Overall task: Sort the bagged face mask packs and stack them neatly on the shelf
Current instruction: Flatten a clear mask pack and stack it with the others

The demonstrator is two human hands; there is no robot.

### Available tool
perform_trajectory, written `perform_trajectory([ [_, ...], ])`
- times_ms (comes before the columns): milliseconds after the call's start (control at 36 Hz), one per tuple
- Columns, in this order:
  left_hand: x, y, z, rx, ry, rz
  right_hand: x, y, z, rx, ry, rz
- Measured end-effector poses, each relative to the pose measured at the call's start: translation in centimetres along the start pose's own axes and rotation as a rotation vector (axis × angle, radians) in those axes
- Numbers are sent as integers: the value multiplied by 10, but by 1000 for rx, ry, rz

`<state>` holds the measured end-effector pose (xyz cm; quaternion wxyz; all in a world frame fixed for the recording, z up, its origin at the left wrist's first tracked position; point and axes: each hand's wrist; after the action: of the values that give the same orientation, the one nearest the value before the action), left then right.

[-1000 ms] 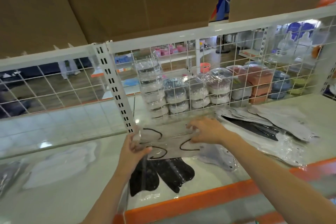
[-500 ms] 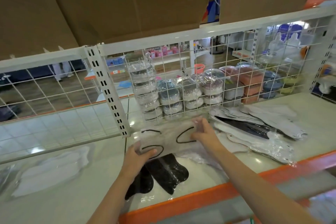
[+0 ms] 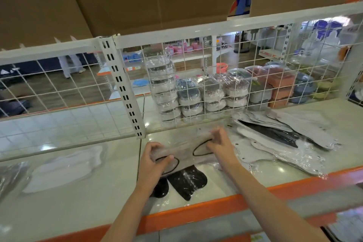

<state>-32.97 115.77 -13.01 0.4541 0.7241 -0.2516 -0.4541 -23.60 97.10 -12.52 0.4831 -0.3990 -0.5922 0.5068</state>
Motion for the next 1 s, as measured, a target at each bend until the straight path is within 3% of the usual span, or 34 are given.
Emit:
perform_trajectory([
  [139,-16,-19,9,-106,-77,-92,0,23,5,158,-62,188],
  [222,-28,-24,6,-159,-27,-125,13,19,1,229,-140,121],
  [417,-81,-25,-5,-289,227,58,68,-6,-1,43,-277,408],
  [500,-119,-41,0,-312,299,-8,104,-3,2,45,-386,480],
  [722,-247,-91,29,-360,257,-98,234,0,20,160,-691,474],
  [917,-347,-123,47,-352,435,-109,347,16,53,75,-756,415],
  [1000,-376,-148,57,-357,438,-146,380,33,65,60,-776,402],
])
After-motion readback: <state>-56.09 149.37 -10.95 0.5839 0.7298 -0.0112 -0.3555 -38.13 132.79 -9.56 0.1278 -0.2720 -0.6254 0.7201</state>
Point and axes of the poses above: each hand's wrist, its own z-axis away from the middle knuckle, its own x-axis out of the palm, y = z × x, and after that the axes turned 9 degrees about -z, right-handed
